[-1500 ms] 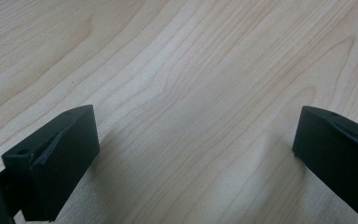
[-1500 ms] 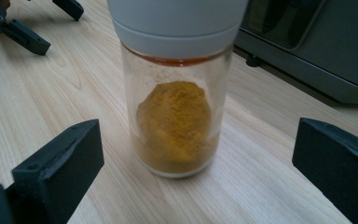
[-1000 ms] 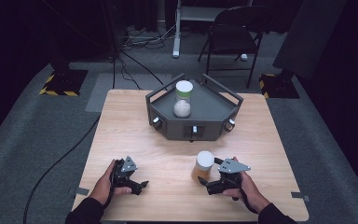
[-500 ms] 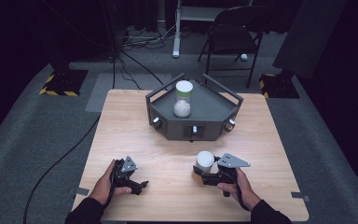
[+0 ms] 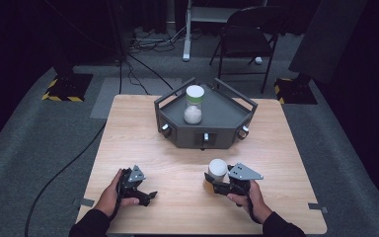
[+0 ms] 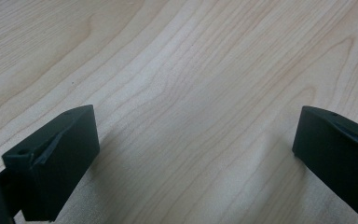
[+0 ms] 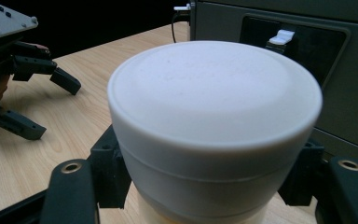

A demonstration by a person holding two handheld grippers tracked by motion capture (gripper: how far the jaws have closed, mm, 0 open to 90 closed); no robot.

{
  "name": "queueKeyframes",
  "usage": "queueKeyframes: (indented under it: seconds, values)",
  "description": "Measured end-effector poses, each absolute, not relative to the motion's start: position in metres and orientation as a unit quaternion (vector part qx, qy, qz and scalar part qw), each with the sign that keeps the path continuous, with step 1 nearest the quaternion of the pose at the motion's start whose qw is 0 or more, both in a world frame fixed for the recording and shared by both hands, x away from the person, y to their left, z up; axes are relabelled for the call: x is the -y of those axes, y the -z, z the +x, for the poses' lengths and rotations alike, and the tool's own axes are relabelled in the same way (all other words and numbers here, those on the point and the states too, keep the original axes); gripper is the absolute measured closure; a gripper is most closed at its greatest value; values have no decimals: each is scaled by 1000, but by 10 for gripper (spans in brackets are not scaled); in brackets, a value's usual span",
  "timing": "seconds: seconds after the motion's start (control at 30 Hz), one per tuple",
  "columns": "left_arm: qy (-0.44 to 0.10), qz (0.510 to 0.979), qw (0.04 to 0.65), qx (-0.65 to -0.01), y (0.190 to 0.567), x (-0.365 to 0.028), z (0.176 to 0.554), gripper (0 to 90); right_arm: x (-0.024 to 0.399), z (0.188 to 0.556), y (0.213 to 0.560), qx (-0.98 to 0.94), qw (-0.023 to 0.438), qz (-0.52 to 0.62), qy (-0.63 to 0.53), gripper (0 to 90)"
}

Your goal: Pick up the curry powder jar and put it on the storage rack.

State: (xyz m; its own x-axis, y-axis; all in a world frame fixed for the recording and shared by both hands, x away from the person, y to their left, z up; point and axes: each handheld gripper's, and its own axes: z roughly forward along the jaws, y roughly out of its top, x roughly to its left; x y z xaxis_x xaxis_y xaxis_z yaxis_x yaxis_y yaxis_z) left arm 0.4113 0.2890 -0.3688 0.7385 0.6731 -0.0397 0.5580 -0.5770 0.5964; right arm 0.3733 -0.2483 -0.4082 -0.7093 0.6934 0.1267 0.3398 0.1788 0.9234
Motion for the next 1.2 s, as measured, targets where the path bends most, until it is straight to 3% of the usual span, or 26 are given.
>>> queueKeyframes:
  seconds: [0.43,1.2]
  values:
    - [-96,883,300,-349,369,-289,411,3,254,366,394,-739,196,356,-538,332]
    - [-96,883,300,-349,369,-289,411,3,263,368,377,-730,208,378,-531,332]
